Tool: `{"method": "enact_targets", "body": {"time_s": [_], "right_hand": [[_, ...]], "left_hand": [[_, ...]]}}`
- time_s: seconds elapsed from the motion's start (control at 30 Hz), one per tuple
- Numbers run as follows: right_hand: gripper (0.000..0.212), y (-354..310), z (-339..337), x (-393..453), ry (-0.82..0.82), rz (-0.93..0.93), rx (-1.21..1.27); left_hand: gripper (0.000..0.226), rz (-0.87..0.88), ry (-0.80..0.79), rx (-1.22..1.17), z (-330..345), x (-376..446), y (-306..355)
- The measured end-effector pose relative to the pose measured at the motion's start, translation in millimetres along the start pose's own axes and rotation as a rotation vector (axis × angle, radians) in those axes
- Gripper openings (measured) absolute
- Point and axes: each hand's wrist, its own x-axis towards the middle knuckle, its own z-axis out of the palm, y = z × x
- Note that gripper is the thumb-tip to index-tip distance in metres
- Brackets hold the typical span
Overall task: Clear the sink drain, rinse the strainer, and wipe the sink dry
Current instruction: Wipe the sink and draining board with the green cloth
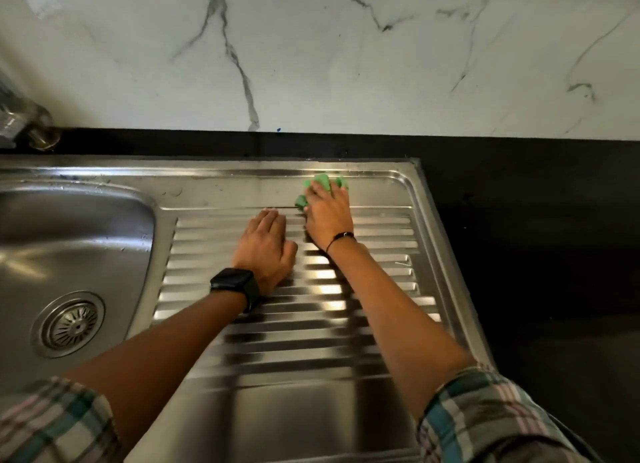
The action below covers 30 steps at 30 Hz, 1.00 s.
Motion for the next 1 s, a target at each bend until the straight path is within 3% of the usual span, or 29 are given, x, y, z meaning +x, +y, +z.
{"method": "enact_targets", "body": {"time_s": [0.07, 0.13, 0.3, 0.5, 0.57, 0.7, 0.83, 1.0], "right_hand": [[0.048, 18.6, -7.6, -1.0, -0.05, -0.172, -0.026], [0.057, 53.9, -17.9, -1.6, -0.077, -0.217, -0.108], [0.069, 129.1, -35.6, -7.7, -0.079, 0.187, -0.242], [0.068, 83.0, -12.4, 22.0, 0.075, 0.384, -0.007], [0.065, 53.0, -1.1, 26.9, 0.102, 0.312, 0.02], [0.055, -1.2, 11.8, 34.7, 0.052, -0.017, 0.072], [0.061, 27.1, 3.8, 34.3, 0.02, -0.218, -0.08], [0.072, 116.7, -12.1, 5.9, 0.113, 0.221, -0.182]], "left_hand": [[0.051, 0.027, 0.043, 0.034, -9.9, 23.5, -5.5], [0.036, 0.06, 0.061, 0.038, -17.0, 45.6, -13.7], [0.049, 0.134, 0.039, 0.113, -8.4, 67.5, -37.3], [0.066, 0.096, 0.051, 0.134, 5.7, 83.8, -50.0], [0.069, 0.096, 0.037, 0.142, 8.1, 83.9, -49.6], [0.078, 0.073, 0.035, 0.152, 5.9, 82.9, -44.7], [0.075, 0.079, 0.04, 0.113, 3.9, 80.0, -48.4], [0.076, 0.091, 0.035, 0.091, 1.0, 78.5, -49.3]]}}
